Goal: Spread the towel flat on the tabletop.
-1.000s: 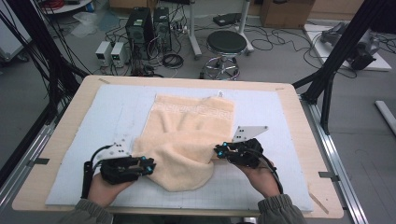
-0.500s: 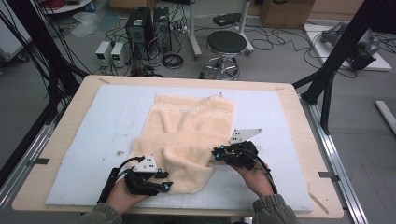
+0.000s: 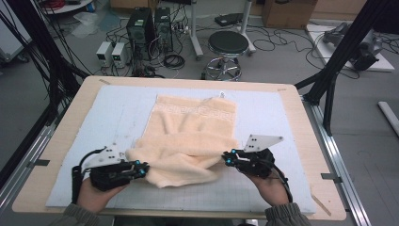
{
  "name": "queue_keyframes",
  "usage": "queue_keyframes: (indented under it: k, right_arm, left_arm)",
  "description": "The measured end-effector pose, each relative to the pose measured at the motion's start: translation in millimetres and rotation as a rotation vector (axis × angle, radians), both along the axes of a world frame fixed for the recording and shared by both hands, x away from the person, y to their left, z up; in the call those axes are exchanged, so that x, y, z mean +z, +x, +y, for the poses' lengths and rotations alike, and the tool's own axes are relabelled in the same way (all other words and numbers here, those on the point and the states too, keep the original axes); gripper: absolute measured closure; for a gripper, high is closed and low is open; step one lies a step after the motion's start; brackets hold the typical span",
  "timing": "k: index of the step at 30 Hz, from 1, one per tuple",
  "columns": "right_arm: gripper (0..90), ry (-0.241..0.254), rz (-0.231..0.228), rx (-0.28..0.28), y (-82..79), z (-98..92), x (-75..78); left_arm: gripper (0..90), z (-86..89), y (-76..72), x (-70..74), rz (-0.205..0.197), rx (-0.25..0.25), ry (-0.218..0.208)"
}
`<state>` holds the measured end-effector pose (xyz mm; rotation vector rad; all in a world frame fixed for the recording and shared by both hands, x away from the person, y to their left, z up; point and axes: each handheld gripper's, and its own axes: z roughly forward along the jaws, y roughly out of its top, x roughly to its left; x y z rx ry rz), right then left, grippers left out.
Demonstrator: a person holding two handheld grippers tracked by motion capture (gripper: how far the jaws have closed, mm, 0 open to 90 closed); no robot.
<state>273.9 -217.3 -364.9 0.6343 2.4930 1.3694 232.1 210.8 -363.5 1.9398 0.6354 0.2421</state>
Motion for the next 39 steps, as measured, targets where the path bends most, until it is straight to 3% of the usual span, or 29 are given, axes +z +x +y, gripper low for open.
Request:
queue_keyframes:
  k: [3, 5, 7, 8, 9, 13, 14, 15, 16, 17, 19, 21, 24, 27, 32, 37, 39]
  right_arm:
    - [84.6, 0.003, -0.041, 0.002, -15.8, -4.6, 17.6]
    - [85.3, 0.012, -0.053, 0.002, -23.0, -11.4, 27.0]
    - [87.3, 0.011, -0.059, -0.014, -25.2, -19.5, 32.1]
    - [87.3, 0.02, -0.05, -0.019, -22.5, -22.7, 31.6]
    - [87.3, 0.021, -0.027, -0.024, -18.4, -23.5, 29.0]
    - [87.3, -0.072, 0.048, -0.02, 7.3, -9.7, 1.9]
    - [87.3, -0.072, 0.048, -0.02, 7.3, -9.7, 1.9]
    - [87.3, -0.076, 0.074, -0.026, 16.0, -7.6, -7.4]
    - [87.3, -0.076, 0.074, -0.026, 16.0, -7.6, -7.4]
    - [87.2, -0.104, 0.135, -0.064, 42.2, -5.2, -31.9]
    - [86.3, -0.131, 0.155, -0.087, 56.1, -3.7, -43.6]
    - [82.6, -0.115, 0.154, -0.089, 61.9, -2.0, -45.9]
    - [77.9, -0.077, 0.109, -0.074, 55.0, -1.8, -35.5]
    - [73.8, -0.031, 0.062, -0.056, 41.2, -2.7, -20.7]
    - [69.0, -0.002, 0.037, 0.025, 16.1, 7.3, -8.3]
    - [64.3, -0.022, 0.052, 0.125, -1.9, 29.8, -27.4]
    - [64.0, -0.033, 0.055, 0.136, -4.2, 34.9, -33.0]
  left_arm:
    - [85.3, 12.3, -6.8, 20.1, -0.05, 0.013, -0.021]
    - [85.3, 21.1, -7.8, 27.3, -0.062, 0.033, -0.032]
    - [85.2, 27.0, -3.9, 25.0, -0.049, 0.045, -0.016]
    - [85.2, 26.8, -0.2, 19.5, -0.016, 0.04, -0.021]
    - [85.1, 23.6, 4.8, 10.1, 0.017, 0.034, -0.012]
    - [84.5, 6.7, 21.9, -24.5, 0.102, 0.031, 0.037]
    - [84.3, 6.7, 21.9, -24.5, 0.102, 0.031, 0.037]
    - [84.3, 6.7, 21.9, -24.5, 0.102, 0.031, 0.037]
    - [84.3, -3.9, 37.4, -41.6, 0.144, 0.036, 0.067]
    - [83.4, -6.7, 43.2, -44.5, 0.146, 0.045, 0.077]
    - [82.4, -11.8, 54.1, -47.1, 0.154, 0.061, 0.075]
    - [78.5, -13.0, 60.3, -45.8, 0.153, 0.06, 0.059]
    - [71.2, -8.8, 59.0, -40.0, 0.149, 0.031, 0.043]
    - [64.4, 0.1, 55.1, -33.3, 0.138, 0.036, 0.017]
    - [58.2, 16.0, 43.2, -23.0, 0.117, 0.026, 0.01]
    - [56.8, 20.4, 25.3, -35.2, 0.147, -0.015, 0.035]
    - [56.9, 20.2, 23.1, -39.3, 0.154, -0.02, 0.04]
